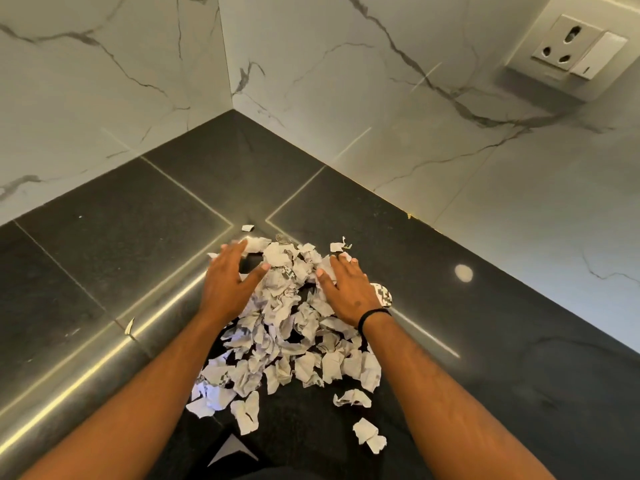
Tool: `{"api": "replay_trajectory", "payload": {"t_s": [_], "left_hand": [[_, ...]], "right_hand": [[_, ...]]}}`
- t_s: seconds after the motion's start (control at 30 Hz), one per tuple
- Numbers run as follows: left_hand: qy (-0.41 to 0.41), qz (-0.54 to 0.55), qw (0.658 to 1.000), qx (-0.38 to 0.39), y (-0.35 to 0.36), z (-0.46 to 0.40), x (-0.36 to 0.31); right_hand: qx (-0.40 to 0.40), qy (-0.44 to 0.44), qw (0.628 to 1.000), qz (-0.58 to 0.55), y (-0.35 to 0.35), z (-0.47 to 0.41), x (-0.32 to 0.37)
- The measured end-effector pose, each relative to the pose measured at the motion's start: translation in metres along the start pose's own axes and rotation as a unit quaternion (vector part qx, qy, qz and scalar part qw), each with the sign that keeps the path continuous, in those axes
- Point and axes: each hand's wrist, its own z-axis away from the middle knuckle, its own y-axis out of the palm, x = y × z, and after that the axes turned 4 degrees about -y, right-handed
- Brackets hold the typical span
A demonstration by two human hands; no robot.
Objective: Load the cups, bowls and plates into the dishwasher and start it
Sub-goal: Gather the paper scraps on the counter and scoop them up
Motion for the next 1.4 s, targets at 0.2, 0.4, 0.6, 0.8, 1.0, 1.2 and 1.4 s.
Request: {"api": "replay_trajectory", "payload": {"t_s": [0.2,0.4,0.6,0.8,1.0,1.2,1.4], "left_hand": [[-0.024,0.008,0.978,-0.205,0.001,-0.016,-0.019],[0.02,-0.052,0.997,0.045,0.017,-0.041,-0.023],[0.14,-0.075,0.965,0.21,0.022,0.0,-0.038],[0.111,0.083,0.989,0.041,-0.001,0.057,-0.022],[0.063,0.074,0.993,-0.066,-0.022,0.122,0.031],[0.075,-0.019,0.995,0.067,-0.024,0.161,0.055],[0.14,-0.107,0.979,0.105,-0.019,0.155,0.055]], "right_hand": [[0.024,0.01,0.999,-0.022,-0.021,-0.002,-0.003],[0.058,-0.002,0.997,0.049,-0.023,-0.001,0.007],[0.058,-0.005,0.998,0.04,-0.026,0.002,0.011],[-0.033,0.043,0.995,-0.082,-0.036,0.002,0.004],[-0.189,-0.009,0.981,-0.031,0.004,0.04,-0.002],[-0.243,-0.045,0.969,0.016,0.049,0.085,-0.003],[-0.295,-0.015,0.955,-0.035,0.049,0.138,-0.024]]}}
